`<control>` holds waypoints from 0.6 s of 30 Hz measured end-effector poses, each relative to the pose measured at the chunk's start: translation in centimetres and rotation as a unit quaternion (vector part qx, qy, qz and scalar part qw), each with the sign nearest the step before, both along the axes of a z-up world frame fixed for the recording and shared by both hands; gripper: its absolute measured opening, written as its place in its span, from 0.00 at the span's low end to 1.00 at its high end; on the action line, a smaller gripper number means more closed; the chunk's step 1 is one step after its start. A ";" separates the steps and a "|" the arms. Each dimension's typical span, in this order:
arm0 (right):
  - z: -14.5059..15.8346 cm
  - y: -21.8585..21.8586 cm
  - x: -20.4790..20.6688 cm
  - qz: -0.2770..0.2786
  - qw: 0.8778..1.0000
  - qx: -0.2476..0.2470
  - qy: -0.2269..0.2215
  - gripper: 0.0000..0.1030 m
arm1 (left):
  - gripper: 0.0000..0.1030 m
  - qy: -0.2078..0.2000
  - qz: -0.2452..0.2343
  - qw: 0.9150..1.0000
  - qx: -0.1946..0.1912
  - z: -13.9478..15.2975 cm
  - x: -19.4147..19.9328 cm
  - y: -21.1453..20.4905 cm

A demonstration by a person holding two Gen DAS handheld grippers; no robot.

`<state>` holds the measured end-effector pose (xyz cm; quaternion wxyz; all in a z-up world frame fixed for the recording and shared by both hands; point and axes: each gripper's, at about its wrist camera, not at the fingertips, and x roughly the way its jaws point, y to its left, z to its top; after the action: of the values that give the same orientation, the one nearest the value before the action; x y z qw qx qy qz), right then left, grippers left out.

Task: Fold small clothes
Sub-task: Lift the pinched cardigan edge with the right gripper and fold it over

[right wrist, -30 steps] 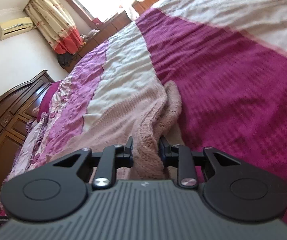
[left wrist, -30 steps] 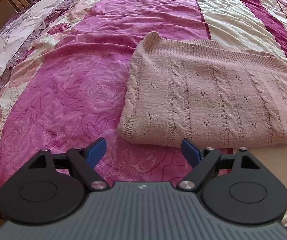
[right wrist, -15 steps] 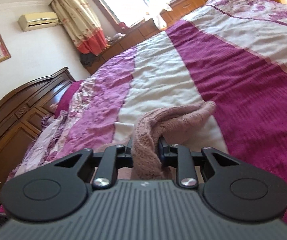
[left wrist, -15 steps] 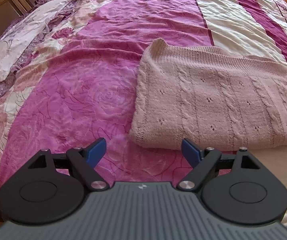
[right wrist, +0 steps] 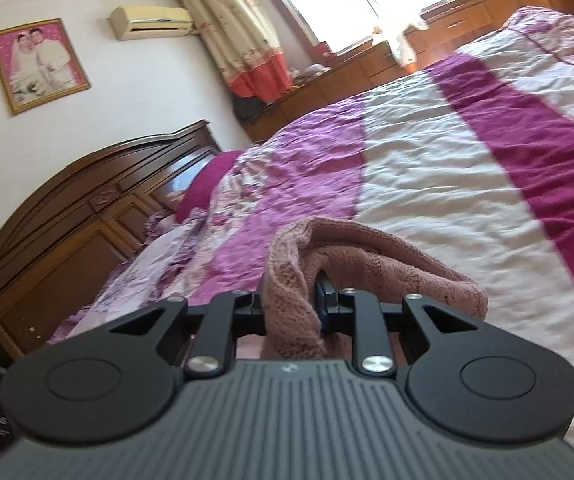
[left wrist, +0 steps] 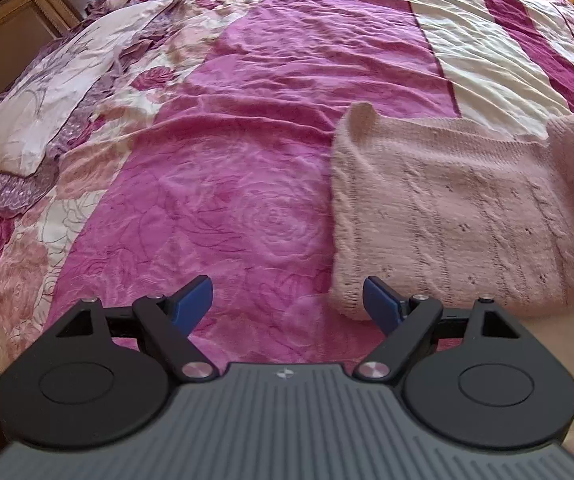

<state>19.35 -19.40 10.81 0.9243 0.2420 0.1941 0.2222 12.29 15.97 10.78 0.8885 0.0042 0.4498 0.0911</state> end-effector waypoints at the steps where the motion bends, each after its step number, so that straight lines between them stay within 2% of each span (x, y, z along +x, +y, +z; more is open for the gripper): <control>1: 0.2 0.8 0.1 0.007 1.000 0.000 -0.001 0.23 | 0.85 -0.001 0.004 1.000 -0.001 0.1 -0.1 0.4; 11: 0.7 8.1 0.6 0.070 0.997 -0.015 0.004 0.23 | 0.85 -0.005 0.025 1.000 -0.003 -0.1 -1.0 3.6; 18: -1.7 14.4 0.8 0.119 0.990 -0.069 0.041 0.23 | 0.85 -0.008 0.038 0.999 -0.003 -0.4 -1.6 5.6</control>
<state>20.15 -4.99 9.11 0.8970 0.1616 0.2745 0.3064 10.72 21.57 10.41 0.8881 -0.0162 0.4423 0.1237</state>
